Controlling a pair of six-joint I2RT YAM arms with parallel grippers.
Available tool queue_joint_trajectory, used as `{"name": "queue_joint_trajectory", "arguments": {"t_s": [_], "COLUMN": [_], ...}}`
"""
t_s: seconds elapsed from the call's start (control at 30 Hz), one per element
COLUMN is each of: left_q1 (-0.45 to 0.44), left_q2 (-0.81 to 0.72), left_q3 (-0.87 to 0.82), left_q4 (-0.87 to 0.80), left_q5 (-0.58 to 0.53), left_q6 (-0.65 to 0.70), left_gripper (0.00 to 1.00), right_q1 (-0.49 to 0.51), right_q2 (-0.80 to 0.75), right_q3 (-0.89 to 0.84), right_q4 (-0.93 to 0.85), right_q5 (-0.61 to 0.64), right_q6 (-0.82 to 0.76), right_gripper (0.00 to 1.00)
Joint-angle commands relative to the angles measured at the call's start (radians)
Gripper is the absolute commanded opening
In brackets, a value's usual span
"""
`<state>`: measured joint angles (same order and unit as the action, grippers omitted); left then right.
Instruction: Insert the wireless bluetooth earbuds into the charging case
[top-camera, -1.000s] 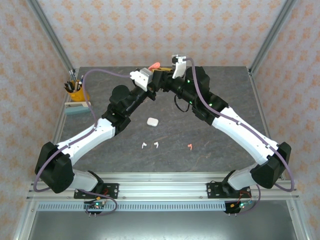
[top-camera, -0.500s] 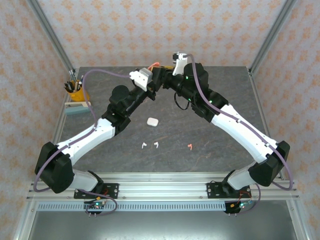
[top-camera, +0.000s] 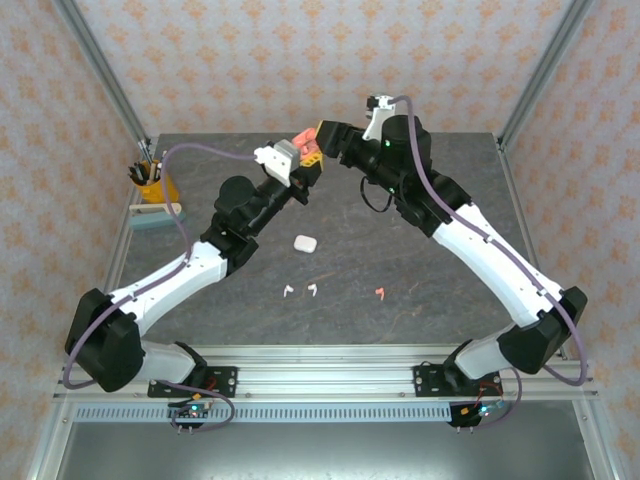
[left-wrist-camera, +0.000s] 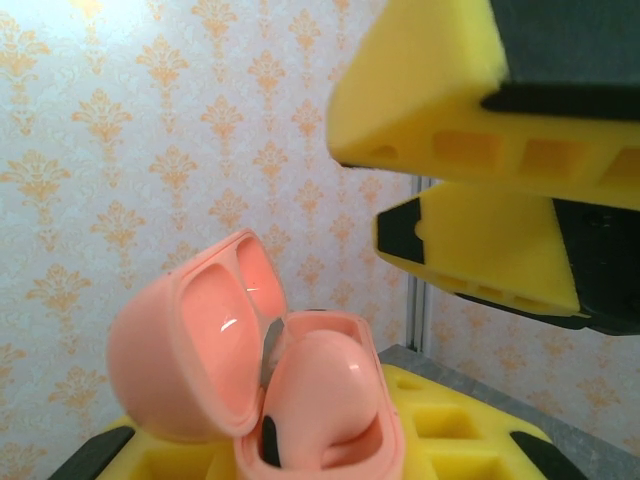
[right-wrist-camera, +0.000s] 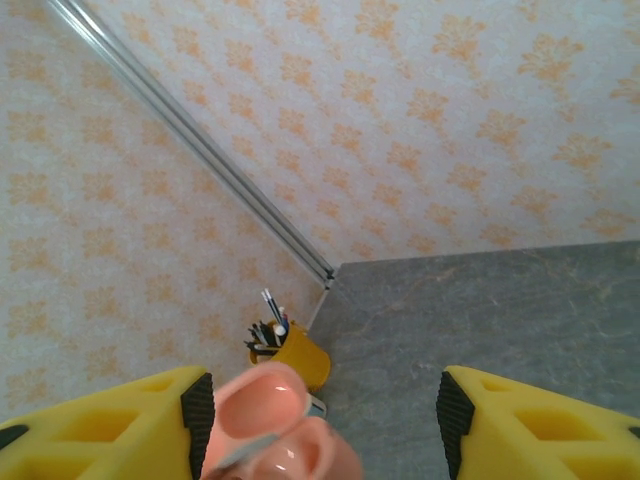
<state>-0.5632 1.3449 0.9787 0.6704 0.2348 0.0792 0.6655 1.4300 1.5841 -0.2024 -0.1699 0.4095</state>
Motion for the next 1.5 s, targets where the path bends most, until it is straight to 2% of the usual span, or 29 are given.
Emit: {"name": "queue_joint_trajectory", "arguments": {"t_s": [0.0,0.23,0.53,0.73,0.97,1.1,1.47], "left_q1": [-0.007,-0.008,-0.002,0.003,0.005,0.006,0.006], "left_q2": [-0.038,-0.072,-0.112,-0.128,-0.122,-0.120,-0.116], "left_q3": [-0.025,-0.083,-0.128,-0.132,-0.125,-0.120,-0.114], "left_q4": [0.043,0.015,-0.019,-0.030,-0.029,-0.029,-0.038], "left_q5": [0.021,0.026,0.012,0.011,0.012,0.015,0.017], "left_q6": [0.004,0.007,0.020,0.022,0.019,0.019,0.024], "left_gripper": [0.00,0.00,0.00,0.00,0.00,0.00,0.00], "right_q1": [-0.017,-0.056,-0.081,-0.080,-0.067,-0.051,-0.008], "right_q2": [-0.064,-0.119,-0.054,0.052,0.127,0.173,0.254], "right_q3": [-0.004,-0.110,-0.410,-0.517,-0.529,-0.529,-0.556], "right_q4": [-0.090,-0.340,-0.575,-0.596,-0.633,-0.650,-0.634], "right_q5": [0.068,0.186,0.203,0.077,-0.006,-0.002,0.044], "right_q6": [0.037,0.090,0.195,0.096,-0.050,-0.077,-0.074], "right_gripper": [0.62,0.64,0.67,0.63,0.59,0.56,0.55]}}
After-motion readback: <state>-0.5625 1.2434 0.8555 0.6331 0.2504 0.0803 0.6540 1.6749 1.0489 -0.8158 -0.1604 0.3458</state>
